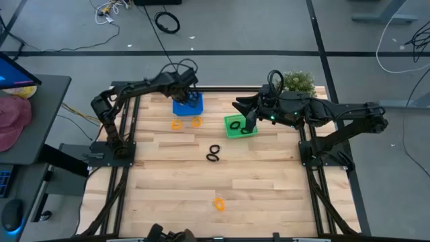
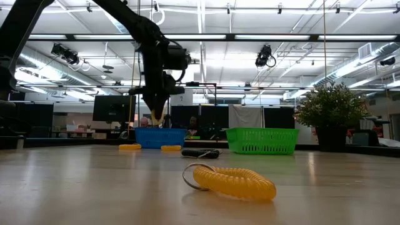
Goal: Sort spring keychains
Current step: Put the yellow spring keychain into the blue bin
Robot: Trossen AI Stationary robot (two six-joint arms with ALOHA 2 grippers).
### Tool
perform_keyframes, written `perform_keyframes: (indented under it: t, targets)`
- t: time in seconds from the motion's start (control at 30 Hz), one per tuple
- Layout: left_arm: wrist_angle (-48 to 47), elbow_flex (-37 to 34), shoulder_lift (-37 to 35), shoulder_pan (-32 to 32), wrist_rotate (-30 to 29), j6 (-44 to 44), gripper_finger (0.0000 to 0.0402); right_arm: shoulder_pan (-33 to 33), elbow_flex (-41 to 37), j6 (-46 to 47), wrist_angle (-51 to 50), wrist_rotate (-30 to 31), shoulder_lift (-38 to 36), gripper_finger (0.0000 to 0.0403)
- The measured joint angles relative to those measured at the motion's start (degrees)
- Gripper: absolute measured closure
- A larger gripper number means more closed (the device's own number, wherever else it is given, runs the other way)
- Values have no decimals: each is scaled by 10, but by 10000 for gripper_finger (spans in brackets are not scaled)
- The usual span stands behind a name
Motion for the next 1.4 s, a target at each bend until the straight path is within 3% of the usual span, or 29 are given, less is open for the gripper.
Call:
perform_keyframes:
  t: [0.3,0.87,1.4]
  targets:
    - [37,-47,0,22,0,-8,375,0,0,2,4,-1,19,263]
    - [59,-48,5,38,31,1,353,0,0,0,37,-16,23,263]
    - [60,-48,3,37,36,18,261,0,0,-2,39,-16,23,263]
